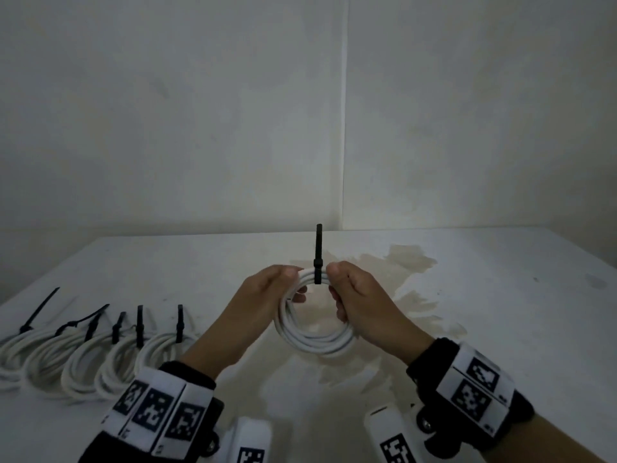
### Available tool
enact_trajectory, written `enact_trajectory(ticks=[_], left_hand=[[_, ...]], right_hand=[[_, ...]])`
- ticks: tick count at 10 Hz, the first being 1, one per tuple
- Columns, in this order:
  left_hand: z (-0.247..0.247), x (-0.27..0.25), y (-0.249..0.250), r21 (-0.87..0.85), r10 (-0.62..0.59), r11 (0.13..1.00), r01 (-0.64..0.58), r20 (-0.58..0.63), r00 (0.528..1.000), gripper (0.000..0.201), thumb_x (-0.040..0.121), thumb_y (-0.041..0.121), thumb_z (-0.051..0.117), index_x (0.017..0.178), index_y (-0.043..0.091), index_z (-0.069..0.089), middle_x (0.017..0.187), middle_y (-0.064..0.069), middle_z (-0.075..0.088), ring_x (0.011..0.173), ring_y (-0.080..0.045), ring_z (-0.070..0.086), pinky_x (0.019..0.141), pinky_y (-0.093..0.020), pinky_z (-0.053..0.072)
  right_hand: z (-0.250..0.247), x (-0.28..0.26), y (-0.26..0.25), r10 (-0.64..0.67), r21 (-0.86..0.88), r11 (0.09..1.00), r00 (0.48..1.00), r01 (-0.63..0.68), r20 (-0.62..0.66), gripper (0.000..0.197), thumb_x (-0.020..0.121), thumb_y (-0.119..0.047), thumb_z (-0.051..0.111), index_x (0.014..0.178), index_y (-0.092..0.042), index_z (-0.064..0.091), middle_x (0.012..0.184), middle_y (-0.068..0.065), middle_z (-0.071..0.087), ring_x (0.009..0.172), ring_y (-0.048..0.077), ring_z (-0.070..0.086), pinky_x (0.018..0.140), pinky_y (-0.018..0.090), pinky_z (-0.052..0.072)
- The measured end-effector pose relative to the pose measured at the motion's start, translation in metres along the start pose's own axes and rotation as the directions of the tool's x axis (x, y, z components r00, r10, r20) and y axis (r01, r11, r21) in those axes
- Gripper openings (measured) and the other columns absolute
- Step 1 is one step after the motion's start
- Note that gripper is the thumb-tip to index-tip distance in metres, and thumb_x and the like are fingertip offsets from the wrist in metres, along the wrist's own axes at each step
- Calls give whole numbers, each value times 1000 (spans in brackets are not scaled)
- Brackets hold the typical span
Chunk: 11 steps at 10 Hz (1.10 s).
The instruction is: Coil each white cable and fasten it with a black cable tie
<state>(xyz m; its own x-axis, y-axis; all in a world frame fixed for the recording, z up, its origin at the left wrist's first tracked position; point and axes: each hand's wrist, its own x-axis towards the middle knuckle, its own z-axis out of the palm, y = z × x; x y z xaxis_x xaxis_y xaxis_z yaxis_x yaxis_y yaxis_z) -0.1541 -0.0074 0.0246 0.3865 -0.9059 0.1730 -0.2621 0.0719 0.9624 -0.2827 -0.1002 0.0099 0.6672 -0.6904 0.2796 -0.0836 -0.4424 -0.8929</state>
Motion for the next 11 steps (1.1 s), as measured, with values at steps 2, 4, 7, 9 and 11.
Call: enact_trajectory(ticks=[2, 4, 7, 9, 11], left_hand=[[-19, -11, -20, 20, 11, 1000, -9, -98, 995, 17, 89, 10, 55, 94, 25, 62, 84, 4, 69, 68, 0, 68, 60, -13, 51], [-40, -27, -35, 94, -15, 995, 33, -177, 984, 21, 90, 12, 55, 81, 27, 67, 75, 4, 72, 78, -13, 69, 74, -35, 55], [-77, -34, -50, 323, -98, 933, 161, -204, 974, 20, 92, 15, 53, 84, 7, 69, 82, -8, 72, 81, -26, 68, 74, -36, 51], [-102, -35, -63, 458, -135, 861, 220, -212, 968, 31, 95, 14, 47, 75, -1, 65, 57, -3, 55, 42, -2, 49, 46, -10, 34], [-117, -27, -65, 654, -100, 719, 235, -238, 966, 48, 95, 19, 47, 51, 13, 30, 48, -3, 28, 46, -12, 27, 47, -18, 28]], right_hand=[[27, 6, 6, 41, 21, 999, 999, -41, 7, 29, 96, -38, 33, 75, -24, 46, 70, -5, 48, 59, 9, 44, 61, 24, 38], [56, 4, 2, 75, 39, 996, 989, -81, 129, 28, 94, -47, 29, 105, -35, 51, 115, -10, 54, 111, 7, 49, 95, 24, 36], [78, 9, -4, 186, -153, 977, 945, -149, 270, 63, 92, -53, 26, 146, -22, 19, 155, -6, 14, 142, 7, 11, 113, 25, 11], [73, 13, -6, 233, -181, 965, 936, -189, 265, 62, 91, -53, 26, 145, -22, 21, 155, -6, 15, 142, 9, 13, 114, 28, 12], [66, 12, -10, 233, -176, 964, 948, -197, 215, 64, 90, -56, 27, 144, -24, 23, 154, -6, 17, 141, 11, 18, 112, 28, 16]])
